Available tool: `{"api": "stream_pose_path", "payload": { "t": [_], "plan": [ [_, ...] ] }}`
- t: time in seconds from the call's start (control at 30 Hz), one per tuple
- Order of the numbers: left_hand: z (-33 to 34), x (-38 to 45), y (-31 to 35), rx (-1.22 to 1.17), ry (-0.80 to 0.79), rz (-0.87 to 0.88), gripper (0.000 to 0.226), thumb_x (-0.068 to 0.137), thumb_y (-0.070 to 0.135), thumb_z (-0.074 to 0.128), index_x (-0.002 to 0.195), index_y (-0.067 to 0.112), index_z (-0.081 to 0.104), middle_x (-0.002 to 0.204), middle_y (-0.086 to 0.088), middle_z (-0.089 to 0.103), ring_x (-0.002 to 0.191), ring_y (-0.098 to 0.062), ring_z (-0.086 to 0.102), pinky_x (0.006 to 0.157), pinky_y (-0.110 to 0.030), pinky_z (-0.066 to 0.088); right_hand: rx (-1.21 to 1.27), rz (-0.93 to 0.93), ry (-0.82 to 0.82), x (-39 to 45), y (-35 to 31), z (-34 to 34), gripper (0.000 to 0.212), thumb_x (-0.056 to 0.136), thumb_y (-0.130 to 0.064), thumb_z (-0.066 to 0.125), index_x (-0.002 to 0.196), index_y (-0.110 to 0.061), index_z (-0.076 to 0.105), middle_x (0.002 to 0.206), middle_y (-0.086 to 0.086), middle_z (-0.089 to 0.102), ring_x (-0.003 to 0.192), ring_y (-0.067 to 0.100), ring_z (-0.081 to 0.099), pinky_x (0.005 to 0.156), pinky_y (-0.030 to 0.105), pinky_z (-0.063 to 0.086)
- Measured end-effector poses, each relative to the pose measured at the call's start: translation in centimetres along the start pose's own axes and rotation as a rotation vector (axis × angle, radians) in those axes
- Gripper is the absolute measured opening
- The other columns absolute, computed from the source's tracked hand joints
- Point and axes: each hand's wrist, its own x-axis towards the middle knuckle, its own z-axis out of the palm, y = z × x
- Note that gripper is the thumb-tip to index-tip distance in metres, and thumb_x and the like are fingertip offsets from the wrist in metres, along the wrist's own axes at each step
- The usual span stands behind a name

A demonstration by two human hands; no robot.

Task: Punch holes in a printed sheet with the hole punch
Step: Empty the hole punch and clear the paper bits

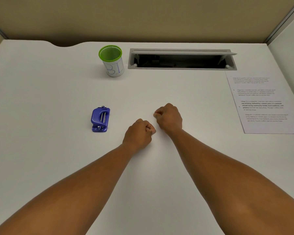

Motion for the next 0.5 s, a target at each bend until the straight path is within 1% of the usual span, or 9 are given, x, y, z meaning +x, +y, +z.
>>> {"api": "stream_pose_path", "payload": {
  "t": [0.07, 0.13, 0.23, 0.3, 0.37, 0.43, 0.5],
  "plan": [
    [0.0, 0.0, 0.0, -0.003, 0.001, 0.002, 0.026, 0.088, 0.02, 0.058, 0.068, 0.036, 0.056, 0.097, 0.008, 0.064, 0.083, -0.013, 0.063, 0.075, -0.031, 0.053, -0.055, -0.013, 0.007, -0.1, -0.2, 0.0, 0.014, 0.087, -0.014, 0.056, 0.092, -0.016, 0.069, 0.105, 0.0, 0.062, 0.098, 0.021, 0.059, 0.074, 0.034, 0.051],
    [0.0, 0.0, 0.0, -0.004, -0.005, 0.007, 0.025, 0.088, 0.019, 0.058, 0.069, 0.036, 0.056, 0.097, 0.008, 0.064, 0.084, -0.014, 0.063, 0.076, -0.032, 0.053, -0.152, -0.068, -0.001, 0.0, -0.4, 0.0, 0.017, 0.086, -0.01, 0.053, 0.097, -0.012, 0.067, 0.107, 0.003, 0.057, 0.097, 0.023, 0.056, 0.074, 0.034, 0.048],
    [-0.1, 0.0, 0.0, -0.005, -0.023, 0.015, 0.022, 0.087, 0.016, 0.055, 0.074, 0.034, 0.06, 0.097, 0.008, 0.064, 0.084, -0.015, 0.063, 0.076, -0.032, 0.054, -0.277, -0.14, -0.039, 0.1, -0.8, 0.4, 0.02, 0.083, -0.004, 0.05, 0.099, -0.006, 0.062, 0.109, 0.007, 0.053, 0.095, 0.026, 0.054, 0.073, 0.035, 0.047],
    [-0.1, 0.0, 0.0, -0.006, -0.032, 0.016, 0.021, 0.087, 0.017, 0.056, 0.075, 0.033, 0.061, 0.096, 0.009, 0.065, 0.084, -0.015, 0.063, 0.075, -0.032, 0.054, -0.306, -0.155, -0.072, 0.3, -0.9, 0.6, 0.018, 0.082, -0.002, 0.049, 0.098, -0.004, 0.058, 0.109, 0.009, 0.051, 0.093, 0.027, 0.053, 0.07, 0.035, 0.044],
    [-0.4, 0.4, 0.2, -0.025, -0.057, -0.002, 0.017, 0.086, 0.019, 0.058, 0.074, 0.03, 0.064, 0.091, 0.012, 0.067, 0.082, -0.013, 0.064, 0.074, -0.03, 0.054, -0.284, -0.154, -0.096, 0.5, -0.8, 0.5, 0.018, 0.081, 0.0, 0.048, 0.097, -0.003, 0.056, 0.108, 0.009, 0.05, 0.09, 0.028, 0.054, 0.067, 0.035, 0.042],
    [-1.0, 1.1, 0.4, -0.088, -0.103, -0.032, 0.016, 0.085, 0.019, 0.057, 0.076, 0.025, 0.069, 0.087, 0.015, 0.07, 0.082, -0.01, 0.066, 0.074, -0.028, 0.054, -0.187, -0.111, -0.1, 0.8, -0.8, 0.0, 0.017, 0.079, 0.002, 0.047, 0.092, -0.005, 0.054, 0.106, 0.008, 0.048, 0.084, 0.028, 0.055, 0.066, 0.034, 0.042],
    [-1.9, 1.9, 0.4, -0.144, -0.134, -0.051, 0.014, 0.087, 0.021, 0.06, 0.079, 0.02, 0.072, 0.088, 0.013, 0.071, 0.082, -0.01, 0.066, 0.073, -0.024, 0.052, -0.072, -0.061, -0.103, 1.2, -0.9, -0.7, 0.015, 0.076, 0.004, 0.044, 0.084, -0.008, 0.05, 0.102, 0.008, 0.047, 0.081, 0.027, 0.054, 0.067, 0.035, 0.043]
  ]
}}
